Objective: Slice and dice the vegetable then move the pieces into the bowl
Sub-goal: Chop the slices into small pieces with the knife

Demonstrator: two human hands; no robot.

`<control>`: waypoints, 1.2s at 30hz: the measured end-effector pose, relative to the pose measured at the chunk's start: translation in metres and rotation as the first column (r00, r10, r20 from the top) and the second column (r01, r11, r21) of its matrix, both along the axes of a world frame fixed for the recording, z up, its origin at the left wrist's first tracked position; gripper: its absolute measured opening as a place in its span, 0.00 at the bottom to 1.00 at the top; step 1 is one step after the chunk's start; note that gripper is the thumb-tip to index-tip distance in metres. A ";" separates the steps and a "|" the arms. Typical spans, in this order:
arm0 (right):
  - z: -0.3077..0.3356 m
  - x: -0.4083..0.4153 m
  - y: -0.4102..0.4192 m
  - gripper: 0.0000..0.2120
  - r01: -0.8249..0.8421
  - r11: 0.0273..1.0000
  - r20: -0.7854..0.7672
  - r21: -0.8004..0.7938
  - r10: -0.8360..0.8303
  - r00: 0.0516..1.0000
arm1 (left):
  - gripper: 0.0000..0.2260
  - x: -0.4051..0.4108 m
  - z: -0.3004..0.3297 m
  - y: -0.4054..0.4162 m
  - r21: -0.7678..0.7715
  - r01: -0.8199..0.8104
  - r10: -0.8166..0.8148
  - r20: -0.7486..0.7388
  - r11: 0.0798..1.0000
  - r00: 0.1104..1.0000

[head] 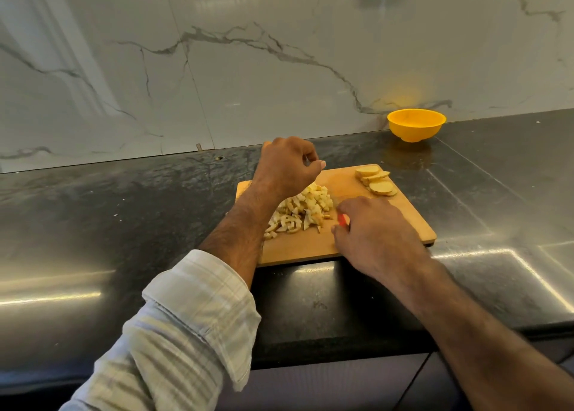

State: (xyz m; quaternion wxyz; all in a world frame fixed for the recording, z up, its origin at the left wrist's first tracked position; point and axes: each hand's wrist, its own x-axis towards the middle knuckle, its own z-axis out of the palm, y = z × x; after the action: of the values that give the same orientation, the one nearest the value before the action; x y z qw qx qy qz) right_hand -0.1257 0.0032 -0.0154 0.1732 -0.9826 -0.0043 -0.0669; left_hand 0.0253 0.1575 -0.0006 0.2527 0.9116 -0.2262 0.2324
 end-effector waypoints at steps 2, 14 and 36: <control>0.008 -0.001 -0.010 0.15 -0.017 0.981 0.095 -0.191 0.036 0.995 | 0.11 0.002 -0.001 0.001 -0.014 -0.020 0.020 0.007 1.000 1.000; -0.014 0.009 -0.081 0.13 0.175 0.977 0.467 0.123 -0.213 0.858 | 0.10 -0.016 -0.013 -0.036 0.208 0.048 -0.042 -0.033 0.977 0.999; -0.024 0.019 -0.091 0.13 0.245 0.955 0.479 0.168 -0.296 0.827 | 0.15 -0.020 -0.022 -0.101 0.381 0.166 -0.118 -0.145 0.910 0.982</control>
State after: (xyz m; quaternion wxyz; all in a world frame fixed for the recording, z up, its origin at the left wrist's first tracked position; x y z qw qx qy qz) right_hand -0.1066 -0.0875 -0.0390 0.2037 -0.9125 0.0936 -0.3422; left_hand 0.0057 0.0565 -0.0228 0.0950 0.9369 -0.3183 0.1091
